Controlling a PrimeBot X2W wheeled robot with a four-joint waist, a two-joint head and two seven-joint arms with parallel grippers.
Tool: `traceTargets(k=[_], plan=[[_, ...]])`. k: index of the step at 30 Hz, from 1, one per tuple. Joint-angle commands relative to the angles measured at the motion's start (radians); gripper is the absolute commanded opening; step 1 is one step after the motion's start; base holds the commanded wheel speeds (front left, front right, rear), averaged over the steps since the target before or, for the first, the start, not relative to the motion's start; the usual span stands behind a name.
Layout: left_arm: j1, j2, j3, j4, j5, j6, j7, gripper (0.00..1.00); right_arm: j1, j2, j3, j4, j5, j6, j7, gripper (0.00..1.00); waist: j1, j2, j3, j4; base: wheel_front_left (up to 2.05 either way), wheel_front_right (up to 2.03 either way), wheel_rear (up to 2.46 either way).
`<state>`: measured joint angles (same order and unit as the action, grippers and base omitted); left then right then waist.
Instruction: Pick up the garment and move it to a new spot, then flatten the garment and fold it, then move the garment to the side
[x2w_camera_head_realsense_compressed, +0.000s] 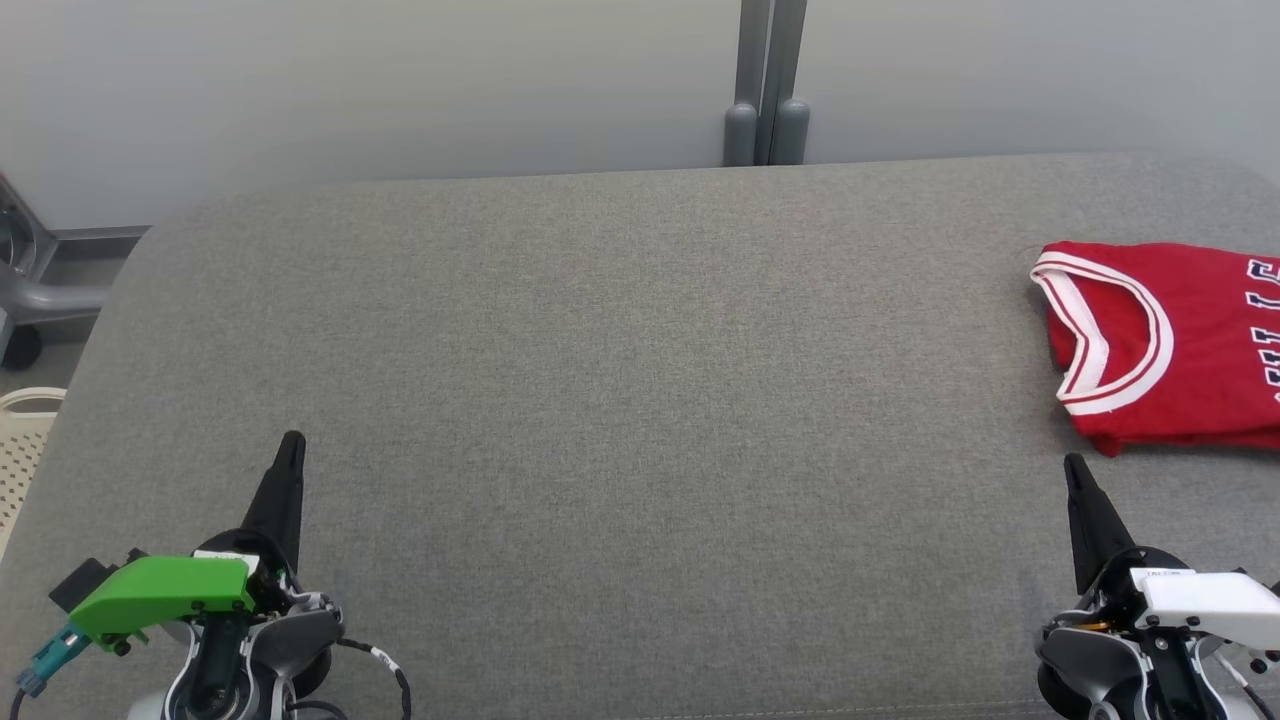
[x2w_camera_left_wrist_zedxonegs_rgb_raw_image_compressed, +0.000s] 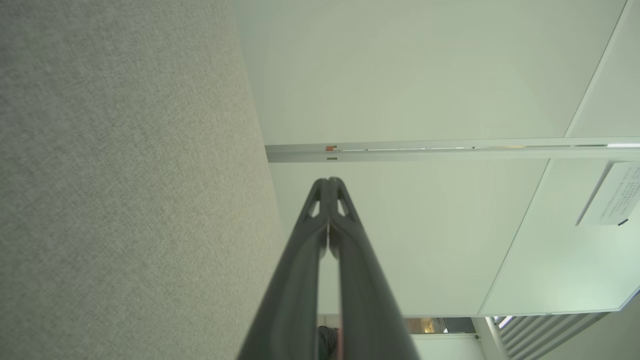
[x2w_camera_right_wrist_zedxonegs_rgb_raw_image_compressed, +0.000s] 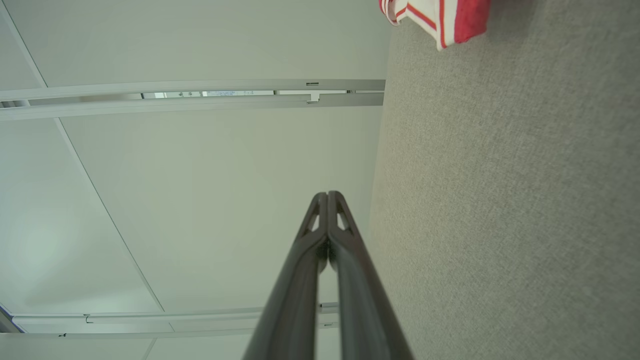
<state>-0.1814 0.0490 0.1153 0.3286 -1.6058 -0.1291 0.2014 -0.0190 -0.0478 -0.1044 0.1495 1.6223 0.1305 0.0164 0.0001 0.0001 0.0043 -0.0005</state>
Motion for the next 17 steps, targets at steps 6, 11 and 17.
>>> traceTargets(k=[6,11,17], plan=[[-0.016,0.0,0.002,-0.004,0.002,-0.005,0.003,0.0,0.011,-0.005,-0.001,-0.005,0.003,0.0,0.004,0.0,-0.0001,-0.0001,0.0,0.0,0.0,0.0,0.0],[-0.016,0.0,0.002,-0.004,0.002,-0.005,0.003,0.0,0.011,-0.005,-0.001,-0.005,0.003,0.0,0.004,0.0,-0.0001,-0.0001,0.0,0.0,0.0,0.0,0.0],[-0.016,0.0,0.002,-0.004,0.002,-0.005,0.003,0.0,0.011,-0.005,-0.001,-0.005,0.003,0.0,0.004,0.0,-0.0001,-0.0001,0.0,0.0,0.0,0.0,0.0]])
